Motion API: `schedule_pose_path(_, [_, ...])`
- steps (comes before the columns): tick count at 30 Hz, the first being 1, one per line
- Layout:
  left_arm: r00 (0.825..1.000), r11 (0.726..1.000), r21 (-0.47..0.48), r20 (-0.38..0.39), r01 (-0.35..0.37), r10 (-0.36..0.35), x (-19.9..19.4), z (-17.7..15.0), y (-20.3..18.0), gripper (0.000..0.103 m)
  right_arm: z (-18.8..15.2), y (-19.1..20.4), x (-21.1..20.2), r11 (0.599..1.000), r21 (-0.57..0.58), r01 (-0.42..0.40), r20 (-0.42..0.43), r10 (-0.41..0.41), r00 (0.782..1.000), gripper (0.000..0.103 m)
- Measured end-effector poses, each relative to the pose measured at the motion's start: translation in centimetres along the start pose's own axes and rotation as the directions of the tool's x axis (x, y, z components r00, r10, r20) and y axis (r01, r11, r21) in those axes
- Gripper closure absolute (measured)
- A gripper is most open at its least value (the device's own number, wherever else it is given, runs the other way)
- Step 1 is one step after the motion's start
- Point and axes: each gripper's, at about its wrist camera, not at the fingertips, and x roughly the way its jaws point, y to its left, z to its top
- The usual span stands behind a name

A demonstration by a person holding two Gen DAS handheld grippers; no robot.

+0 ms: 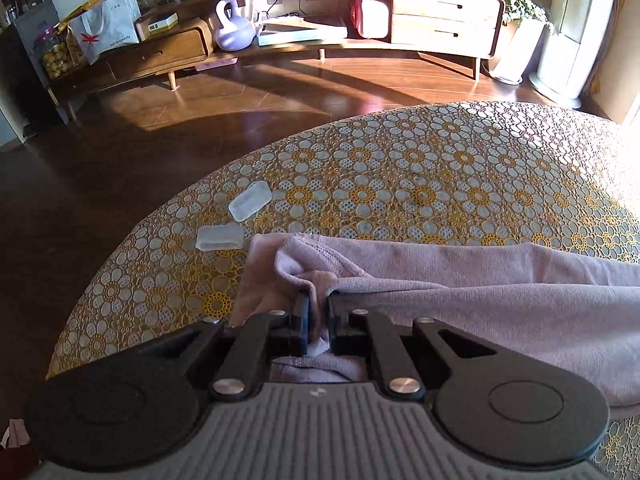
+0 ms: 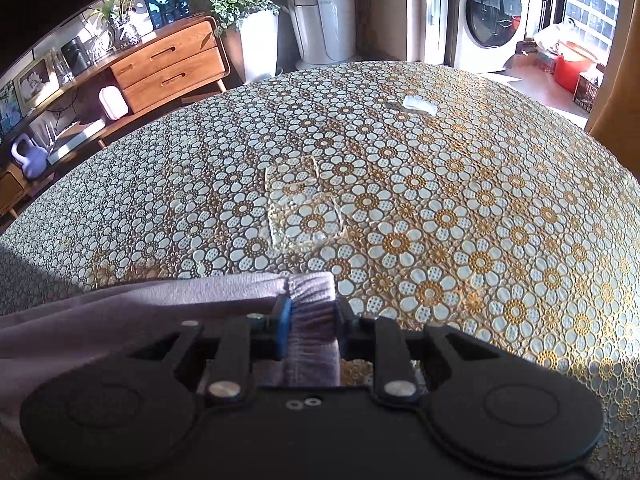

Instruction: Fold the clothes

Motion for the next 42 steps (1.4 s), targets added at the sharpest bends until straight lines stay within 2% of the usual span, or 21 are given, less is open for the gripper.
schedule_pose_path(8, [0.997, 0.999, -0.017, 0.073, 0.042, -0.041, -3.4, 1.6, 1.0, 0.095, 0.3, -0.1, -0.9, 1.0, -0.002, -0.03, 0.027, 0.03, 0.999, 0.0])
schedule_pose_path(13, [1.0, 0.999, -0.038, -0.007, 0.024, -0.024, -1.2, 2.8, 0.7, 0.095, 0.4, 0.2, -0.5, 1.0, -0.001, -0.017, 0.027, 0.017, 1.0, 0.0])
schedule_pose_path(16, [0.999, 0.998, -0.05, -0.027, 0.027, -0.029, -0.4, 3.0, 0.7, 0.093, 0.2, 0.4, 0.0, 1.0, -0.009, -0.002, 0.016, 0.002, 1.0, 0.0])
schedule_pose_path(21, [0.997, 0.997, -0.072, -0.061, 0.032, -0.037, 0.9, 3.4, 0.8, 0.076, 0.0, 0.5, -0.1, 1.0, -0.021, 0.0, 0.01, 0.0, 1.0, 0.0])
schedule_pose_path(22, [0.998, 0.996, -0.08, -0.059, 0.03, -0.034, 0.8, 3.5, 1.0, 0.067, 0.0, 0.5, -0.2, 1.0, -0.02, -0.003, 0.01, 0.004, 1.0, 0.0])
schedule_pose_path(23, [0.999, 0.995, -0.092, -0.041, 0.029, -0.033, 0.2, 3.5, 1.4, 0.049, 0.0, 0.5, -0.4, 1.0, -0.02, -0.006, 0.012, 0.006, 1.0, 0.0])
schedule_pose_path(25, [0.999, 0.993, -0.112, 0.01, 0.038, -0.038, -1.4, 3.6, 2.4, 0.028, 0.0, 0.6, -0.7, 1.0, -0.018, -0.011, 0.018, 0.011, 1.0, 0.0])
schedule_pose_path(28, [0.997, 0.99, -0.129, 0.053, 0.056, -0.05, -3.1, 3.6, 3.9, 0.024, 0.0, 0.6, -1.5, 1.0, -0.012, -0.027, 0.037, 0.028, 0.999, 0.0])
schedule_pose_path(33, [0.995, 0.993, -0.077, 0.06, 0.086, -0.081, -3.8, 2.0, 5.0, 0.023, 0.1, 0.6, -4.2, 0.999, -0.03, -0.042, 0.086, 0.044, 0.995, 0.0])
schedule_pose_path(37, [0.985, 0.988, 0.003, 0.072, 0.157, -0.157, -3.5, 0.3, 5.0, 0.023, -0.1, 0.8, -6.0, 0.997, -0.049, -0.067, 0.108, 0.072, 0.992, 0.0])
schedule_pose_path(39, [0.978, 0.981, 0.042, 0.076, 0.192, -0.195, -3.3, -0.6, 5.0, 0.023, -0.4, 1.3, -6.6, 0.992, -0.074, -0.103, 0.104, 0.11, 0.988, 0.0])
schedule_pose_path(42, [0.968, 0.963, 0.164, 0.099, 0.213, -0.231, -3.5, -1.5, 4.4, 0.023, -0.9, 3.2, -7.0, 0.972, -0.155, -0.178, 0.057, 0.189, 0.98, 0.0])
